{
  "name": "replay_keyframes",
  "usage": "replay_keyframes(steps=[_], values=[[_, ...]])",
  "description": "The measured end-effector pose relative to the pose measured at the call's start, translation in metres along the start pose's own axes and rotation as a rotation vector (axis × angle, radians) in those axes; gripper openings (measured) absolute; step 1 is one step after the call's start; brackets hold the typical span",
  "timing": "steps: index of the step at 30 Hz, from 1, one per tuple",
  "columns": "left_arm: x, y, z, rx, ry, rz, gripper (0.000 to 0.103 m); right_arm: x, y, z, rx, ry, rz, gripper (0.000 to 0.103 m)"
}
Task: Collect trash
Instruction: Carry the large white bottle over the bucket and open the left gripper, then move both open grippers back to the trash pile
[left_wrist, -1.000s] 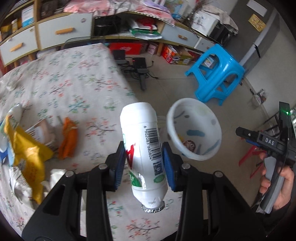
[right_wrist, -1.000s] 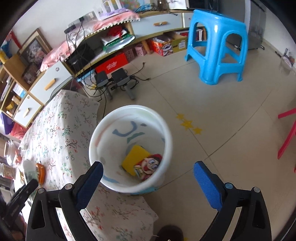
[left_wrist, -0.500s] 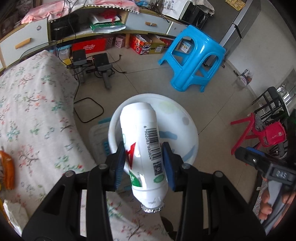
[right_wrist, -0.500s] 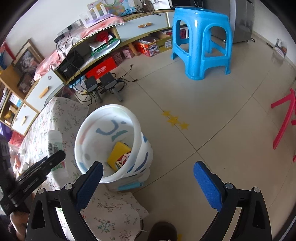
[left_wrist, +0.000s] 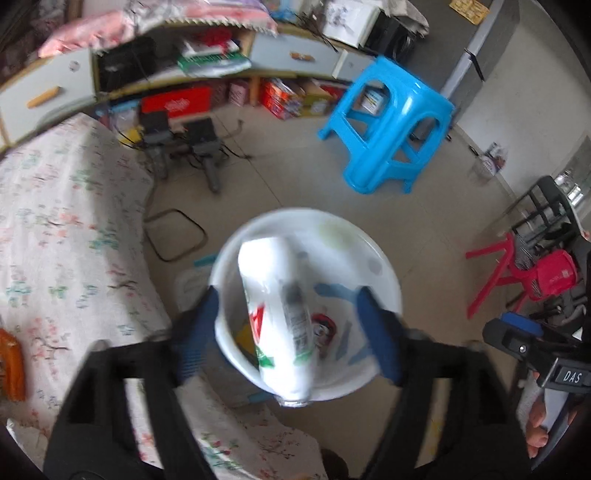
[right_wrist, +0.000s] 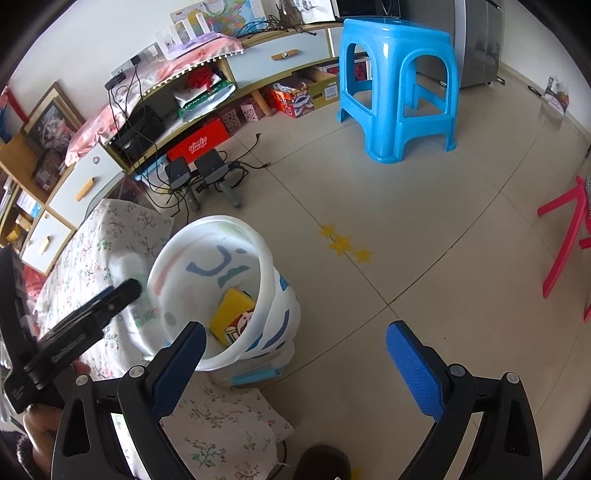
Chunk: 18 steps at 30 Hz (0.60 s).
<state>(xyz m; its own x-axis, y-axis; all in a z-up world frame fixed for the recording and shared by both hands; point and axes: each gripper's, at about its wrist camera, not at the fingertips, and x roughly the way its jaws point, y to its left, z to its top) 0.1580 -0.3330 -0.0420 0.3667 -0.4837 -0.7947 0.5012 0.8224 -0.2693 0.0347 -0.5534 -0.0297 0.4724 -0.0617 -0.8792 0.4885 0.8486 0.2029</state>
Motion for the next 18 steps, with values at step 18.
replay_keyframes(steps=[18], values=[[-0.063,0.064,-0.023,-0.055,-0.035,0.132,0.089,-0.005,0.037,-0.003,-0.069,-0.014,0.013,0.099]])
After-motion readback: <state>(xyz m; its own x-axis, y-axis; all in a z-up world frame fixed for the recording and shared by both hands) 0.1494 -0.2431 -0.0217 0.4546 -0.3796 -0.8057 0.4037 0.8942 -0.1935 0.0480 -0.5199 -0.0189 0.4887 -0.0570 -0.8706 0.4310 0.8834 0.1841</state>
